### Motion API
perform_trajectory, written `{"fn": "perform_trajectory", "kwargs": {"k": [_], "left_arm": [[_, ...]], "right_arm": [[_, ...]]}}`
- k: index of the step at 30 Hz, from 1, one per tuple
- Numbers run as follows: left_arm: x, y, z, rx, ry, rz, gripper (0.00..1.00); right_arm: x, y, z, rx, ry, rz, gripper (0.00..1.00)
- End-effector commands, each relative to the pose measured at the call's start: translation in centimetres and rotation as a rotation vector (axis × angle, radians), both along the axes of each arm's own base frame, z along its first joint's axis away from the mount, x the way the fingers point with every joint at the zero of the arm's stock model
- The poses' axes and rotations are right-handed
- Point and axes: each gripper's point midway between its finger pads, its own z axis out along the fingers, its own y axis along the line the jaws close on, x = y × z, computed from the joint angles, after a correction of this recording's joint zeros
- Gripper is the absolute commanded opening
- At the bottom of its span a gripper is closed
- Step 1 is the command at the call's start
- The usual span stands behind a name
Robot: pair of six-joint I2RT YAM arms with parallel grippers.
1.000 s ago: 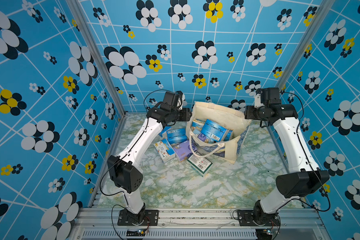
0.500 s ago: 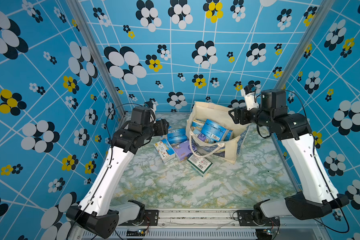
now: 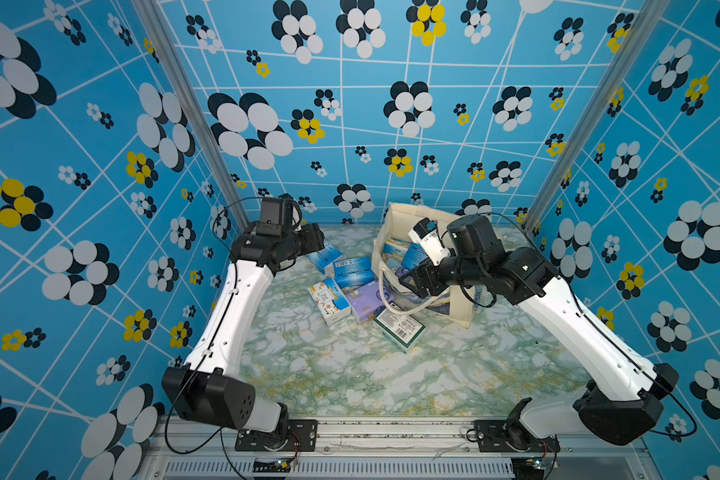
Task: Put tissues into the canvas bag
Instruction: Move the pack of facial tissues to the center of the board.
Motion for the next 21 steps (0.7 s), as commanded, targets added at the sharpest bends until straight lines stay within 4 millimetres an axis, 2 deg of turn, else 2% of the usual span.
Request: {"fn": "perform_trajectory", "kwargs": {"k": [1, 5, 11, 21], "left_arm": [[4.4, 0.4, -0.3, 0.068, -0.019, 0.004, 0.68], [8.7, 0.4, -3.4, 0.105, 0.033, 0.02, 0.67], [13.0, 1.3, -8.5, 0.132, 0.107, 0.053, 0.66], [17.7, 3.2, -15.8, 0.179, 0.183, 0.122, 0.65]], "right_arm": [[-0.3, 2.2, 1.3, 0.065, 0.007, 0.023, 0.81], [0.6, 1.4, 0.4, 0.007, -0.012, -0.039, 0.81], [0.9, 0.6, 0.1, -0.039, -0.016, -0.062, 0.82], [1.6, 1.8, -0.4, -0.033, 0.006, -0.053, 0.82]]}}
